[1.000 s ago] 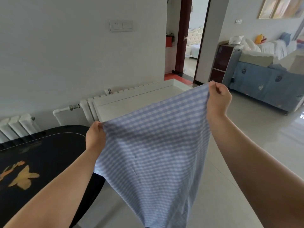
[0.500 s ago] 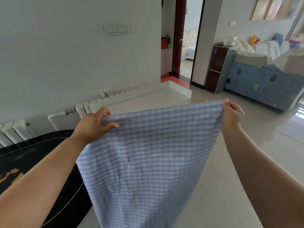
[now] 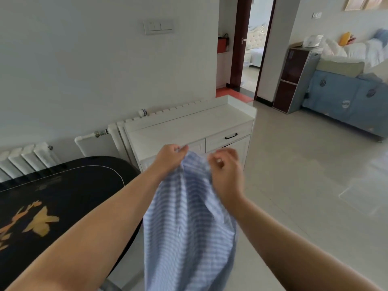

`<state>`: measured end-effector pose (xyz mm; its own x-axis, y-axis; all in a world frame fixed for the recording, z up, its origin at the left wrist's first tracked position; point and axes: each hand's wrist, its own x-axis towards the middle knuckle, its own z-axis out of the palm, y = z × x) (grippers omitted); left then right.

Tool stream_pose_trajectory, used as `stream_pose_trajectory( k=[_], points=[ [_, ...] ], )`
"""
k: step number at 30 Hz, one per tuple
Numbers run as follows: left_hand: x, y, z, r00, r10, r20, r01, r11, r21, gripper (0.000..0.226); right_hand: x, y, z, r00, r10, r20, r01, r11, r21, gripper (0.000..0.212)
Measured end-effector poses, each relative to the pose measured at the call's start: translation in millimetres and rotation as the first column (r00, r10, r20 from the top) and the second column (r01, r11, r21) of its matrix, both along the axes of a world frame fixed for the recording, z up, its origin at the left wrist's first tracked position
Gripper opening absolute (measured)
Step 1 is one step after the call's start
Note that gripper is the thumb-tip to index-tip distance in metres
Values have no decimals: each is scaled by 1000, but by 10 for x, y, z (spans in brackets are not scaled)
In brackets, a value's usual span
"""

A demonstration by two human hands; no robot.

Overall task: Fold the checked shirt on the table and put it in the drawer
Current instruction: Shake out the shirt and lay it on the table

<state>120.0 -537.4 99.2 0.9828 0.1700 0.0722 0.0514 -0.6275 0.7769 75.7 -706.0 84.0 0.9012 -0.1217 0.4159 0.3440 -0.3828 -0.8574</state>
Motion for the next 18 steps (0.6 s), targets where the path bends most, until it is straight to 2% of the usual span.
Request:
stream_pose_trajectory(
  k=[3, 6, 8, 11, 12, 14, 15, 18],
  points=[
    [-107, -197, 152, 993, -108, 51, 108, 994, 0, 51, -96, 162, -13, 965, 249, -79, -258, 954, -151, 12],
    [-230, -284, 260, 984, -148, 101, 153, 987, -43, 56, -39, 132, 110, 910, 396, -124, -415, 867, -276, 13],
    [-317, -298, 296, 964, -190, 184, 197, 980, -20, 50, 6, 83, 188, 879, 459, -130, -475, 819, -321, 10],
    [-412, -275, 296, 920, -234, 314, 251, 968, -13, 57, 29, 34, 269, 875, 467, -130, -482, 811, -332, 27],
    [-420, -255, 275, 900, -252, 355, 258, 966, 30, 61, 30, 20, 298, 872, 469, -142, -488, 808, -329, 28],
    [-435, -227, 266, 851, -307, 427, 268, 951, 152, 65, 42, -3, 340, 855, 493, -160, -517, 784, -343, 15],
    [-443, -220, 264, 822, -344, 454, 268, 937, 225, 64, 55, -23, 356, 844, 509, -171, -534, 763, -364, 7],
    [-466, -210, 262, 755, -446, 481, 271, 880, 390, 53, 85, -97, 409, 832, 523, -185, -547, 715, -435, 7]
  ],
)
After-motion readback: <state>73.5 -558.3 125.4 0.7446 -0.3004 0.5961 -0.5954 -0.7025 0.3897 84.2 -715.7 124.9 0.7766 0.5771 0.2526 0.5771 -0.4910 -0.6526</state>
